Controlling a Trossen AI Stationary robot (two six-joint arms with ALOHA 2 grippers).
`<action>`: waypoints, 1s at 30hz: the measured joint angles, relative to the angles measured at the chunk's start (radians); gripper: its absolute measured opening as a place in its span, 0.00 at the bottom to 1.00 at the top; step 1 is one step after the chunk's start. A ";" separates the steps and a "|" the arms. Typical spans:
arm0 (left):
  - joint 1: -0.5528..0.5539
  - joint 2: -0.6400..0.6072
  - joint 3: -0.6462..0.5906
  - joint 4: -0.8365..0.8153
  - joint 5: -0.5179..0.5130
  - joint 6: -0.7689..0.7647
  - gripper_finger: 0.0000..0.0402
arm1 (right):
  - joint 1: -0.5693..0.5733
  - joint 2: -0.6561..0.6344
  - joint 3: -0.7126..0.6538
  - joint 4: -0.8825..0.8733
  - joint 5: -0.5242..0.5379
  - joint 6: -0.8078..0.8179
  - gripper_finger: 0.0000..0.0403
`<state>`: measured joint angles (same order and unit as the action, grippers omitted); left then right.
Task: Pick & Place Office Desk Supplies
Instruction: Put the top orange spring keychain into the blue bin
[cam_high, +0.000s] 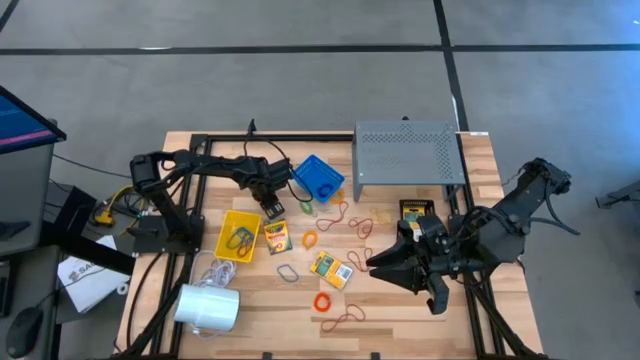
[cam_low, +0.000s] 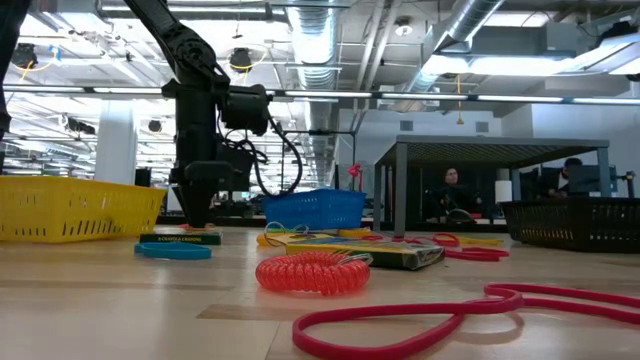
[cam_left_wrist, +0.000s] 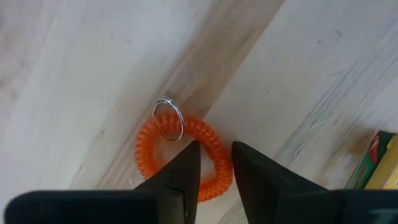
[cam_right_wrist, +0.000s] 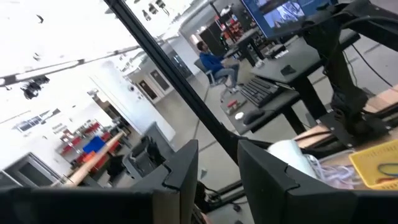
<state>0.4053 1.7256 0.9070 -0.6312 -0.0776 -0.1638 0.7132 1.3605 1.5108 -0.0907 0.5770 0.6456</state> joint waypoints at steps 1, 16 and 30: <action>0.000 0.000 0.000 0.001 0.002 -0.001 0.21 | 0.000 0.000 0.000 0.007 0.000 -0.001 0.28; -0.001 -0.009 0.003 -0.019 0.048 -0.022 0.01 | 0.000 0.000 0.000 0.028 0.000 -0.046 0.28; -0.012 -0.225 -0.002 -0.066 0.116 -0.082 0.01 | 0.000 0.000 0.000 0.022 -0.002 -0.078 0.28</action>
<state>0.3938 1.5004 0.9051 -0.6972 0.0379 -0.2457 0.7132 1.3605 1.5108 -0.0689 0.5746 0.5673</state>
